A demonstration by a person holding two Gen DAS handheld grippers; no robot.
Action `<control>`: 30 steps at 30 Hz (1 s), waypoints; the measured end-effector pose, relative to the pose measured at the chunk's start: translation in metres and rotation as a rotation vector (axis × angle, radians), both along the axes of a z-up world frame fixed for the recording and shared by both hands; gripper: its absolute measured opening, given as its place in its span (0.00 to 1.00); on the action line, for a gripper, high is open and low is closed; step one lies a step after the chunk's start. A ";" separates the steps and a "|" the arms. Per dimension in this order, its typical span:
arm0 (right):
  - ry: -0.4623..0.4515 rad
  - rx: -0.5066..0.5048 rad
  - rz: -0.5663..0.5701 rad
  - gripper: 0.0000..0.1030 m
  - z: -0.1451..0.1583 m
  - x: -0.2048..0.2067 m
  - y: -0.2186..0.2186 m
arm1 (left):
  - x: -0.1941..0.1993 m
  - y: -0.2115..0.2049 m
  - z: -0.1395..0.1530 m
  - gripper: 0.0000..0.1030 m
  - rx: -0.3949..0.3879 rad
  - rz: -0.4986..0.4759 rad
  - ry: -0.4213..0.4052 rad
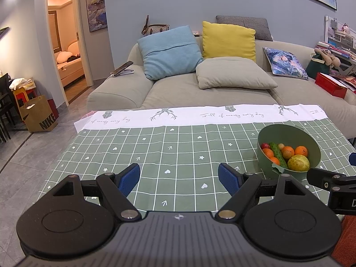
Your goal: Organize fruits
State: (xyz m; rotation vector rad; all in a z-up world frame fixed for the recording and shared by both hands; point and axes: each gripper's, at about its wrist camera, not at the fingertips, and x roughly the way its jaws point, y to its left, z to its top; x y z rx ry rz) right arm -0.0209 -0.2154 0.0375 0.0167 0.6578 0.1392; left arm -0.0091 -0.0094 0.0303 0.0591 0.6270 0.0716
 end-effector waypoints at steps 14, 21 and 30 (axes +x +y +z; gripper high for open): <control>0.001 0.000 -0.001 0.96 0.000 0.000 0.000 | 0.000 0.002 0.001 0.91 0.002 -0.003 0.003; 0.002 0.000 0.000 0.96 0.000 0.000 0.000 | 0.000 0.013 0.002 0.91 0.006 -0.005 0.003; 0.003 0.000 -0.001 0.96 0.000 0.000 0.000 | 0.001 0.011 0.002 0.91 0.008 -0.007 0.004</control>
